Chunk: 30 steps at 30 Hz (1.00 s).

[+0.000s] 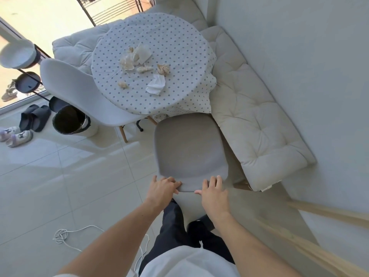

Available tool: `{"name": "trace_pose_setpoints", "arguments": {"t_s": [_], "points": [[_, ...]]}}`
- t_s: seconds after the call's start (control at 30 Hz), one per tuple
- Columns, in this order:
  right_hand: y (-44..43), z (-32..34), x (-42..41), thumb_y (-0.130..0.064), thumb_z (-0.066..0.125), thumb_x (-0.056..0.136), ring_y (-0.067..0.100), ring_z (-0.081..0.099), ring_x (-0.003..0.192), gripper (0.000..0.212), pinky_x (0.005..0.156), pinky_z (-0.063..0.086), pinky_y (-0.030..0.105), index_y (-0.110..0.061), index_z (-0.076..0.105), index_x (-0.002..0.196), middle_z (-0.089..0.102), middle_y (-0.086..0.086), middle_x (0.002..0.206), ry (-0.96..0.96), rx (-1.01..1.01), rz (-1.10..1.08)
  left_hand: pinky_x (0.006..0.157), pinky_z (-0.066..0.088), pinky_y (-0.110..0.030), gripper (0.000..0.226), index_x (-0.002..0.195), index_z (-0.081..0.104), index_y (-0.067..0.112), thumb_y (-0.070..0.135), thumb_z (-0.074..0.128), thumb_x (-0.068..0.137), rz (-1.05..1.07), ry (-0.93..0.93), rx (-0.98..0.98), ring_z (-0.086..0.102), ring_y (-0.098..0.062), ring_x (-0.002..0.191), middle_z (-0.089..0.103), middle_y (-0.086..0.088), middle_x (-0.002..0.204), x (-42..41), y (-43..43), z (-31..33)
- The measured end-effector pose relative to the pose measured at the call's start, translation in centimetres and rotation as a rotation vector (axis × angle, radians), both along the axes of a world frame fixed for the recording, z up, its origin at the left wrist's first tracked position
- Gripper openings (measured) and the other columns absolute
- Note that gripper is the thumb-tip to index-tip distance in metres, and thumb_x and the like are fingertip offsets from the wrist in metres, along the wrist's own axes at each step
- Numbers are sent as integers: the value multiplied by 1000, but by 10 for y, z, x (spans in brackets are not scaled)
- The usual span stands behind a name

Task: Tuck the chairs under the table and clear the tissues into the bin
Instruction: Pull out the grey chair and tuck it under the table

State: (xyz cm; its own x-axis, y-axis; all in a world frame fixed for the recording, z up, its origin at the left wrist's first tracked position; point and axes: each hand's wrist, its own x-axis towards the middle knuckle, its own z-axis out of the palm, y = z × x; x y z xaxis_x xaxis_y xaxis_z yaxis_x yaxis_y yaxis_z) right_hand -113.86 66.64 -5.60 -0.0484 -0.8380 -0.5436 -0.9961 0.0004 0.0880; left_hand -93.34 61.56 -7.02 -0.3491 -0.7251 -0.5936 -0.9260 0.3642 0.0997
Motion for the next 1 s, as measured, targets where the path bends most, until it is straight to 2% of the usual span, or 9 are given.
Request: {"name": "trace_pose_setpoints", "arguments": {"t_s": [0.07,0.17,0.37,0.63,0.8,1.0], "points": [[-7,-2,3,-65,24,103,34,39,142,67,72,59,40,-9,53,124,55,17,127,-14,-20,-14,116,33,-54,50,150,51,40,24,55,102,6,13,-8,61,-22,132,61,10,143,5,-8,-1],[-28,-4,10,-65,25,102,33,32,149,65,73,57,41,-12,51,131,52,16,137,-7,-30,-40,117,35,-53,50,149,51,40,22,54,103,25,32,-32,61,-22,132,62,10,143,10,-25,-4],[-89,-5,25,-61,31,104,30,16,158,63,85,55,47,-16,47,145,38,13,159,-19,-34,-84,95,45,-43,45,142,58,38,18,52,103,66,91,-105,67,-24,121,66,8,134,19,-76,-11],[-122,-13,18,-59,35,104,32,19,156,59,85,54,49,-20,48,145,41,13,156,22,-23,-47,88,46,-44,39,137,55,35,19,49,103,-30,137,-162,68,-27,109,66,4,121,25,-102,-22],[-132,-16,14,-60,38,103,32,25,154,56,82,52,50,-20,53,138,47,13,150,49,-35,-16,86,48,-45,33,135,55,34,23,47,105,-24,167,-203,69,-27,103,67,4,119,26,-108,-26],[-149,-19,3,-61,35,101,27,24,155,57,89,49,53,-22,53,138,44,8,153,61,-78,-4,85,47,-44,26,130,59,32,25,48,107,36,209,-206,69,-26,103,67,4,118,12,-118,-26]]}}
